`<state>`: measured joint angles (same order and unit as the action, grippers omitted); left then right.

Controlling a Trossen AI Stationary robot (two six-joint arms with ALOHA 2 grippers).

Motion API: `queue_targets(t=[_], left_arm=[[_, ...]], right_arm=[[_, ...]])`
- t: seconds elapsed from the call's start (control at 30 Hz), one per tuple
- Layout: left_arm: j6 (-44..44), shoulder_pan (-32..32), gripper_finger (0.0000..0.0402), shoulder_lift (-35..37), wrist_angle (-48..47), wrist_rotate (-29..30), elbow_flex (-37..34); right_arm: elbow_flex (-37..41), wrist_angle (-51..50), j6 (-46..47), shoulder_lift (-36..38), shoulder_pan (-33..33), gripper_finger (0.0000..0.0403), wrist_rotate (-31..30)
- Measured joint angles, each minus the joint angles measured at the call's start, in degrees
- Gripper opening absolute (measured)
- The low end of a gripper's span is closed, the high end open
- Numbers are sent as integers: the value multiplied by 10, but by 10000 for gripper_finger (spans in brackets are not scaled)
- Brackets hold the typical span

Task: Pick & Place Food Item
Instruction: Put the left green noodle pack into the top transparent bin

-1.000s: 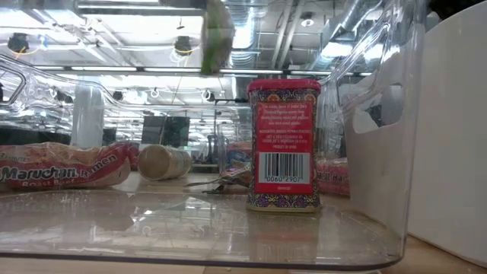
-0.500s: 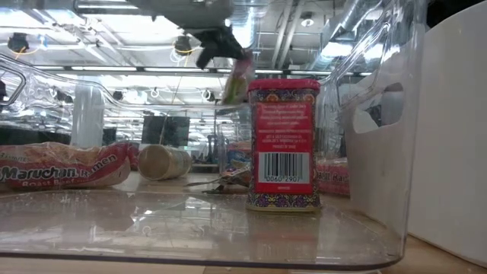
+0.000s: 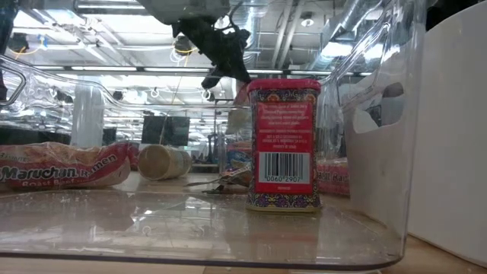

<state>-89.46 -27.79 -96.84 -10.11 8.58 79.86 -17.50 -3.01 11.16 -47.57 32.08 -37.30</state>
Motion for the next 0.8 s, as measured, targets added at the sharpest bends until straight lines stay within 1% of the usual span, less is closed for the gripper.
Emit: queue_targets(t=[0.27, 0.37, 0.5, 0.6, 0.8], left_arm=[[-30, -14, 5, -20, -21, -11, 0], [-52, -17, 2, -28, -17, -8, 0], [-81, -19, 1, -20, 7, 11, 0], [-111, -23, 1, -13, 27, 12, 2], [-154, -44, 1, -24, 21, 4, 1]], right_arm=[[0, 0, 0, 0, 0, 0, 0], [0, 0, 3, 0, 0, 0, 0], [0, -10, 8, 0, 0, 0, 0], [0, -11, 9, 0, -5, 0, 0], [0, -15, 9, 0, -8, 0, 0]])
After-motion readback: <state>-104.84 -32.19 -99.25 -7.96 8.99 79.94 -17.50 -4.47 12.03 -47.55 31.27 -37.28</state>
